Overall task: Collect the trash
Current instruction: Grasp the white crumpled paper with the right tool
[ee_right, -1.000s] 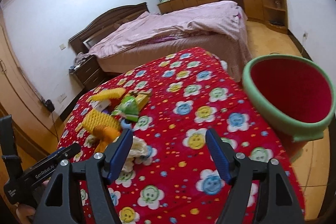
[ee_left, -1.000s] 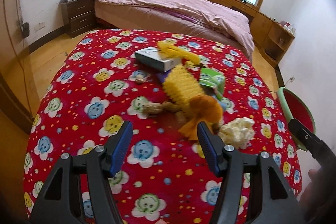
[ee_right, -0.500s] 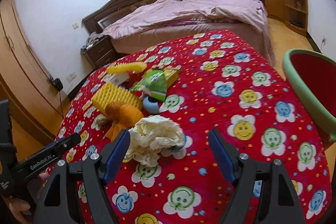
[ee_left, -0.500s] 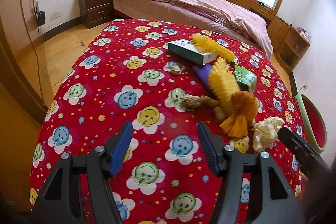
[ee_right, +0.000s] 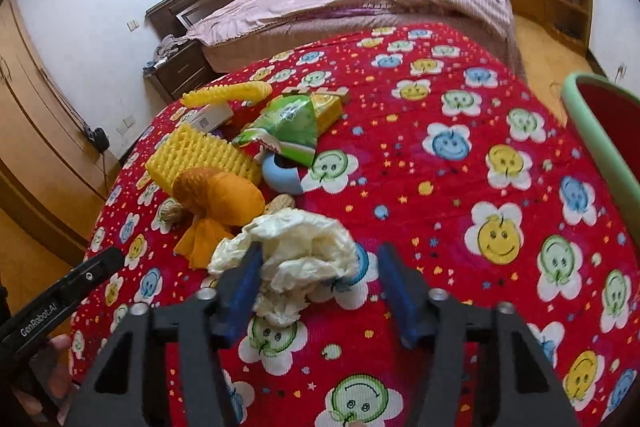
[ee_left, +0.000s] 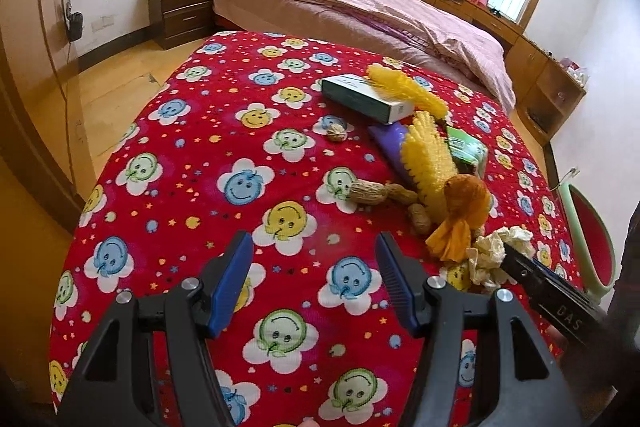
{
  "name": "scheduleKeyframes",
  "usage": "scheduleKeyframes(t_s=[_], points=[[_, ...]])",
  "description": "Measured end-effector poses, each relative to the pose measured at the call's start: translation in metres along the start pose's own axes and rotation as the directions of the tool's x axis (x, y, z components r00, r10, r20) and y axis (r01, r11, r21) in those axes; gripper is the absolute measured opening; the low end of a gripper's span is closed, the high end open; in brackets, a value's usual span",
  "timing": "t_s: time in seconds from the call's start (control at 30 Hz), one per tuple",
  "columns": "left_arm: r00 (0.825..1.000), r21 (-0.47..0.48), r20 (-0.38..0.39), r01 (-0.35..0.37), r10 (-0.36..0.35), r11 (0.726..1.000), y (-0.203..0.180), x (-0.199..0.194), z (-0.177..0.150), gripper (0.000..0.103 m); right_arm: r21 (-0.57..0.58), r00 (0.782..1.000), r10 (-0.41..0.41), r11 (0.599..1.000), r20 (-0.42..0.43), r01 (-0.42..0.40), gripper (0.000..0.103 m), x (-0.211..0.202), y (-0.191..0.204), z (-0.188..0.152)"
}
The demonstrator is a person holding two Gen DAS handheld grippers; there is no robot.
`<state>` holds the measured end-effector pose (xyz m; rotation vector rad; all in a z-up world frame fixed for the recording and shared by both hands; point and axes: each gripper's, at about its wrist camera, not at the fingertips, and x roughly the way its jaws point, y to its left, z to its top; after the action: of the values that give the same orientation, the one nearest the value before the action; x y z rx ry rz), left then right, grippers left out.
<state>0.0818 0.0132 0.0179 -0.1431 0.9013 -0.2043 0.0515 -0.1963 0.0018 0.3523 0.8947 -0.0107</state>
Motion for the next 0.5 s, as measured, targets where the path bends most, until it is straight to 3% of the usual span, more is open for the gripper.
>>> scheduleKeyframes(t_s=[0.03, 0.27, 0.33, 0.5], points=[[1.0, 0.002, 0.0, 0.006, -0.006, 1.0, -0.001, 0.0, 0.0, 0.063, -0.005, 1.0, 0.003, 1.0, 0.003, -0.003, 0.045, -0.001, 0.0, 0.0], [1.0, 0.001, 0.003, 0.028, -0.028, 1.0, -0.009, -0.001, -0.001, 0.063, -0.046, 1.0, 0.025, 0.999, 0.008, -0.025, 0.026, -0.01, 0.003, -0.005], [1.0, 0.003, 0.003, 0.029, -0.029, 1.0, -0.011, -0.001, -0.001, 0.063, -0.05, 1.0, 0.022, 0.999, 0.016, -0.021, 0.016, -0.015, 0.002, -0.006], [1.0, 0.009, 0.0, 0.028, -0.028, 1.0, -0.016, -0.001, -0.001, 0.063, -0.053, 0.998, 0.025, 0.998, 0.055, -0.022, 0.015, -0.031, -0.004, -0.006]])
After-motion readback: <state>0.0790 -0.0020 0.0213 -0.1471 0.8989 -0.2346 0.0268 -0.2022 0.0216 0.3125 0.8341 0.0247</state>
